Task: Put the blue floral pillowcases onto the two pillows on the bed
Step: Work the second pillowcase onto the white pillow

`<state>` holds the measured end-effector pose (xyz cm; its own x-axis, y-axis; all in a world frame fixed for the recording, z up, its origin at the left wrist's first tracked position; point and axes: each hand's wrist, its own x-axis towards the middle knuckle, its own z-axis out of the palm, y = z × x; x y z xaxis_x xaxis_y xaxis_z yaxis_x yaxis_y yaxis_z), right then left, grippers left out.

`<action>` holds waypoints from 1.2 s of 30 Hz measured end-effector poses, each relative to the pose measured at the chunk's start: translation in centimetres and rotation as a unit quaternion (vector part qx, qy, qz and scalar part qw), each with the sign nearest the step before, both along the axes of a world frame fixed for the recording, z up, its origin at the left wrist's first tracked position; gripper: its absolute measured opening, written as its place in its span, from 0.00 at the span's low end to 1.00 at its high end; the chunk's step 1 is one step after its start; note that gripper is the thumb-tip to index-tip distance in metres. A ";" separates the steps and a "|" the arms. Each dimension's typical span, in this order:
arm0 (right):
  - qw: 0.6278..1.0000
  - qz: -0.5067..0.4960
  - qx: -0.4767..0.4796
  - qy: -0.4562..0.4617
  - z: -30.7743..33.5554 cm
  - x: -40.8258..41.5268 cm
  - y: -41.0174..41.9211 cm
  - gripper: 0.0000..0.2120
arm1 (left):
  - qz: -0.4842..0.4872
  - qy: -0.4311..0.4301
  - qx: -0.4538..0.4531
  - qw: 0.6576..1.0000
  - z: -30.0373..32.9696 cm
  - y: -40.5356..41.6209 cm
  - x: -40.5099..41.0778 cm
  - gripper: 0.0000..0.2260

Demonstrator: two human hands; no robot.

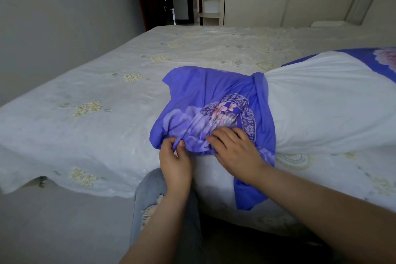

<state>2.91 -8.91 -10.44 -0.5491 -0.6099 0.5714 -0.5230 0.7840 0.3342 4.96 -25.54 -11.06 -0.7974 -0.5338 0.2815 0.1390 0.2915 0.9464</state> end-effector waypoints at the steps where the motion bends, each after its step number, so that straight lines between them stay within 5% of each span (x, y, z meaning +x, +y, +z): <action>1: 1.000 0.001 -0.006 0.008 0.0 -0.5 0.0 0.19 | 0.006 0.020 -0.010 1.000 0.1 0.1 0.2 0.05; 6: 0.999 -0.031 0.014 -0.002 0.3 -2.2 -0.7 0.24 | 0.000 0.025 -0.064 0.998 0.8 -0.1 -0.2 0.05; 12: 0.990 -0.001 -0.132 0.040 3.2 -5.1 -2.8 0.08 | -0.047 -0.020 -0.125 0.991 0.2 1.1 -0.4 0.05; 16: 0.950 -0.058 -0.301 -0.057 4.9 -5.9 -4.2 0.09 | -0.097 -0.021 -0.082 0.992 -0.1 2.9 -0.3 0.09; 20: 0.926 -0.052 -0.326 -0.186 3.8 -5.1 -2.1 0.14 | -0.071 0.031 -0.209 0.975 1.1 3.5 -1.1 0.05; 22: 0.891 -0.031 -0.380 -0.248 3.1 -4.3 -0.6 0.14 | -0.087 0.020 -0.245 0.965 1.5 4.0 -1.0 0.01; 25: 0.751 0.019 -0.580 -0.316 2.8 -2.9 0.3 0.08 | -0.127 -0.027 -0.224 0.966 2.0 4.7 -0.4 0.05; 27: 0.701 0.014 -0.643 -0.309 3.5 -1.9 0.1 0.11 | -0.144 -0.051 -0.186 0.971 2.5 4.5 -0.2 0.07; 29: 0.714 -0.027 -0.614 -0.335 5.1 -0.9 -0.3 0.13 | -0.160 -0.048 -0.167 0.972 2.9 4.3 0.3 0.10; 33: 0.823 -0.193 -0.359 -0.396 7.2 -1.0 -1.7 0.27 | -0.204 -0.036 -0.155 0.966 2.3 3.5 1.0 0.13; 36: 0.846 -0.244 -0.298 -0.368 7.5 -1.5 -2.5 0.29 | -0.225 -0.029 -0.073 0.971 1.7 2.7 0.8 0.11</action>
